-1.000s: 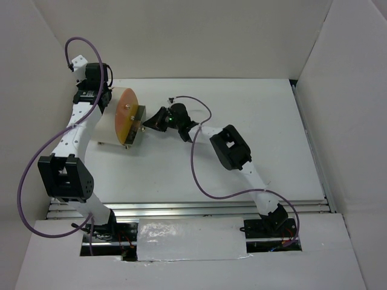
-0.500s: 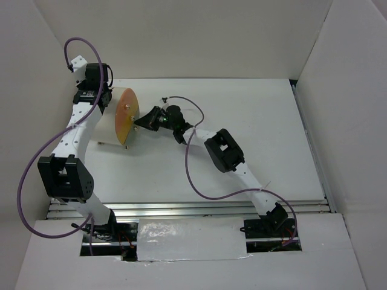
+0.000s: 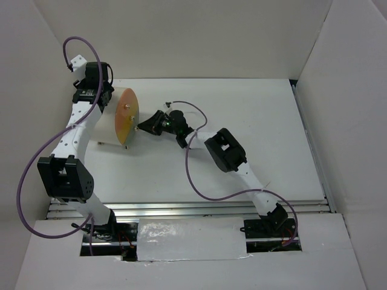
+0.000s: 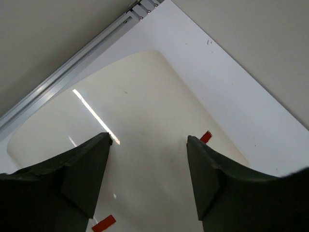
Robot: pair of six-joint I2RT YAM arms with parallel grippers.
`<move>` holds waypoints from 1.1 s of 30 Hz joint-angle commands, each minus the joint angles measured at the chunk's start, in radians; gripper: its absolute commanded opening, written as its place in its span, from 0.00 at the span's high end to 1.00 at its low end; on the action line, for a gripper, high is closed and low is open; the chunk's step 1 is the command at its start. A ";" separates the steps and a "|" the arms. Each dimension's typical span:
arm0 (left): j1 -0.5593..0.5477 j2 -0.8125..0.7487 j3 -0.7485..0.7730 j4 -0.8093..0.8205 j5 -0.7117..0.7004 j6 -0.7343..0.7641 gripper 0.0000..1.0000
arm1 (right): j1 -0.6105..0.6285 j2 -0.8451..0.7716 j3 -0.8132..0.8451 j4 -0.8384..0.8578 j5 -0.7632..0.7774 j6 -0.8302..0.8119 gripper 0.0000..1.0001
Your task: Organize the makeup
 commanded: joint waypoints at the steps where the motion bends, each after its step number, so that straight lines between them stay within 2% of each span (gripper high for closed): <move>1: 0.000 -0.044 0.059 -0.144 0.015 -0.005 0.18 | -0.005 -0.244 -0.277 0.190 0.064 -0.049 0.70; 2: 0.002 -0.058 0.068 -0.148 0.018 0.000 0.09 | -0.011 -0.296 -0.345 0.195 0.076 -0.074 0.69; 3: 0.003 -0.073 0.076 -0.153 0.028 0.006 0.05 | -0.029 -0.351 -0.447 0.195 0.081 -0.128 0.64; 5: 0.006 -0.129 0.088 -0.141 0.067 0.040 0.01 | -0.049 -0.510 -0.532 0.155 0.080 -0.187 0.58; 7: 0.008 -0.178 0.102 -0.138 0.097 0.084 0.01 | -0.083 -0.621 -0.615 0.028 0.083 -0.287 0.42; 8: 0.008 -0.190 0.139 -0.151 0.133 0.106 0.00 | -0.092 -0.744 -0.640 -0.035 0.092 -0.323 0.37; 9: 0.008 -0.199 0.163 -0.165 0.158 0.130 0.01 | -0.100 -0.815 -0.678 -0.100 0.110 -0.413 0.22; 10: 0.006 -0.218 0.224 -0.190 0.175 0.159 0.01 | -0.109 -0.956 -0.687 -0.280 0.165 -0.472 0.13; 11: 0.002 -0.234 0.243 -0.211 0.187 0.173 0.01 | -0.108 -1.026 -0.684 -0.402 0.219 -0.529 0.00; 12: -0.003 -0.259 0.248 -0.207 0.214 0.193 0.01 | -0.103 -1.096 -0.657 -0.651 0.281 -0.646 0.00; 15: -0.020 -0.392 0.185 -0.187 0.242 0.210 0.00 | -0.062 -1.354 -0.605 -0.961 0.550 -0.806 0.00; 16: -0.020 -0.459 0.127 -0.190 0.256 0.209 0.01 | -0.056 -1.476 -0.595 -1.126 0.599 -0.824 0.00; 18: -0.020 -0.532 0.055 -0.205 0.309 0.204 0.01 | -0.048 -1.593 -0.572 -1.260 0.717 -0.848 0.00; 19: -0.021 -0.613 -0.038 -0.204 0.333 0.213 0.01 | -0.048 -1.703 -0.563 -1.376 0.745 -0.853 0.00; 25: -0.021 -0.962 -0.333 -0.263 0.371 0.226 0.01 | -0.046 -2.093 -0.572 -1.635 0.816 -0.844 0.00; 28: -0.021 -1.090 -0.387 -0.325 0.387 0.223 0.01 | -0.046 -2.231 -0.597 -1.707 0.793 -0.847 0.00; 33: -0.021 -1.184 -0.392 -0.472 0.399 0.229 0.01 | -0.046 -2.333 -0.595 -1.808 0.781 -0.847 0.00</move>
